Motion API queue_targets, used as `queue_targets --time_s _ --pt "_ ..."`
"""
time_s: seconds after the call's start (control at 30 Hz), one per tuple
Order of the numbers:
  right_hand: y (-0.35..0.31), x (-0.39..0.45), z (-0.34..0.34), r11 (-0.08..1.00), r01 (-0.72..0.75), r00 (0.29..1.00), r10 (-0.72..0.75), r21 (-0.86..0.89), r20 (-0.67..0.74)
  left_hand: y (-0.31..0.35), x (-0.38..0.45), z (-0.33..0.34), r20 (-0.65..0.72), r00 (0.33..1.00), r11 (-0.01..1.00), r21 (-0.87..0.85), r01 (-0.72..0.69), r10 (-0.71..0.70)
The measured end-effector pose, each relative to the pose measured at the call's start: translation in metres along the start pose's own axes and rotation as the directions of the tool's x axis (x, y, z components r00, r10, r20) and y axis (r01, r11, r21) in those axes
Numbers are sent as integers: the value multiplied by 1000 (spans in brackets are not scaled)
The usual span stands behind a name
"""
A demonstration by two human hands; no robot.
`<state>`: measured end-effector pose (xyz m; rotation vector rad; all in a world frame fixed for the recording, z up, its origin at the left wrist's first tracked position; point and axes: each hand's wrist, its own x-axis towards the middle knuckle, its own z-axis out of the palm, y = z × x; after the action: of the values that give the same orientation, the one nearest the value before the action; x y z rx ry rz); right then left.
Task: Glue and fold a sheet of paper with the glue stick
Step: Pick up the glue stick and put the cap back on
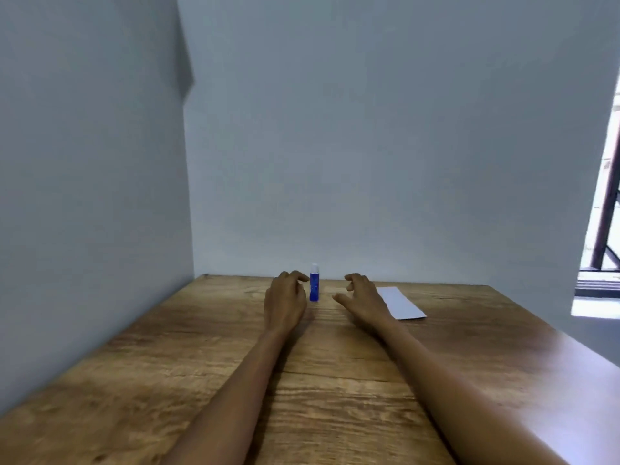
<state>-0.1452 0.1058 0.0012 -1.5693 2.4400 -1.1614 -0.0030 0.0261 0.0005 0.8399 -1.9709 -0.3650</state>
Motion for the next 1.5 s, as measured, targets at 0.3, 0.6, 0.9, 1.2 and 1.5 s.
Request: queue_targets --time_s 0.3,0.6,0.9,1.2,1.5 --pt "-24 41 49 986 -169 985 169 2 -38 -14 12 11 58 998 997 -64 41 -37" --pt "-22 26 43 982 -137 983 151 133 -102 -17 9 11 109 991 995 -52 86 -80" --pt "-32 36 52 995 -93 994 91 -37 -53 -21 12 9 127 969 947 -216 237 -214" --pt "-51 53 68 921 -14 999 29 -389 33 -28 19 5 20 930 843 -416 341 -366" --pt "-44 21 40 487 -137 991 56 863 125 -2 15 3 331 909 647 -640 414 -255"
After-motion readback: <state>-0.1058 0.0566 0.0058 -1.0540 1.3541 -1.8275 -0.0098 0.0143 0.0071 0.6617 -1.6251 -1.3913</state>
